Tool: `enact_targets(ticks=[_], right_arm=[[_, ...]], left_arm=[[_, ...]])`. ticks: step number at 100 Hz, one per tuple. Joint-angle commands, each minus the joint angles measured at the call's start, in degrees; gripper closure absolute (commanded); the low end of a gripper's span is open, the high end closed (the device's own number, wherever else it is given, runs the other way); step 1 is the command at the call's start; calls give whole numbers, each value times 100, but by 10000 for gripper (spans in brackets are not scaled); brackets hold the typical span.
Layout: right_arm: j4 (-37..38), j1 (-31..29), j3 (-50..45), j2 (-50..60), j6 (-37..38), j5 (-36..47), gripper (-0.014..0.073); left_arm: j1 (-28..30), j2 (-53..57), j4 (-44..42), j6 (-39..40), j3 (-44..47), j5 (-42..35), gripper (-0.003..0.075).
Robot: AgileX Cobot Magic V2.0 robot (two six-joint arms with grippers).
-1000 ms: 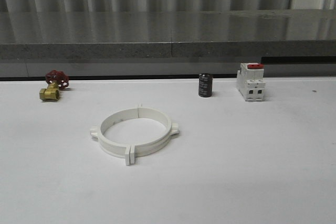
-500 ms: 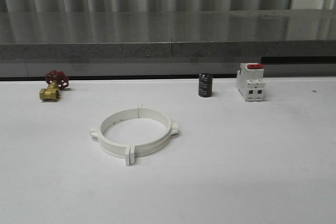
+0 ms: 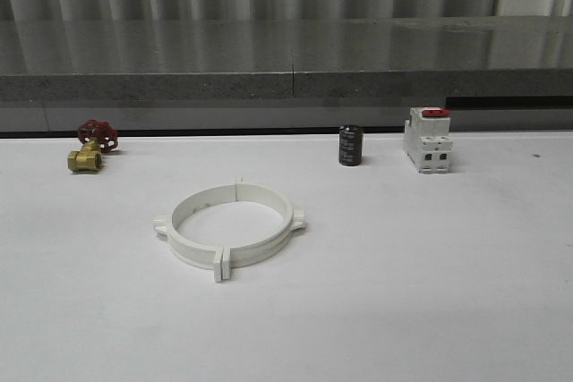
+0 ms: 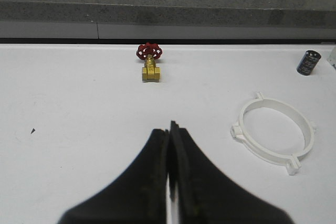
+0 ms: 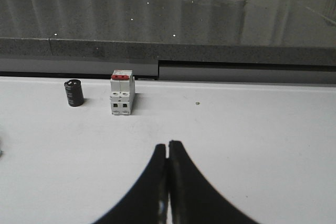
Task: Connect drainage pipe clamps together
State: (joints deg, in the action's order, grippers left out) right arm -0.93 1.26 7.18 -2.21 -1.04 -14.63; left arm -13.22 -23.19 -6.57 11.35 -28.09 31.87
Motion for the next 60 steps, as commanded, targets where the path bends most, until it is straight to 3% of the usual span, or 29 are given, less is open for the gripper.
enact_targets(ticks=[1, 25, 60], right_arm=[[-96, -41, -183, 172, -180, 832, 661], [-82, -35, -786, 390, -97, 1316, 661], [42, -35, -777, 390, -49, 1432, 661]], left_arm=[[5, -32, 4, 13, -147, -452, 741], [5, -47, 4, 13, -147, -452, 741], [5, -59, 4, 13, -147, -452, 741]])
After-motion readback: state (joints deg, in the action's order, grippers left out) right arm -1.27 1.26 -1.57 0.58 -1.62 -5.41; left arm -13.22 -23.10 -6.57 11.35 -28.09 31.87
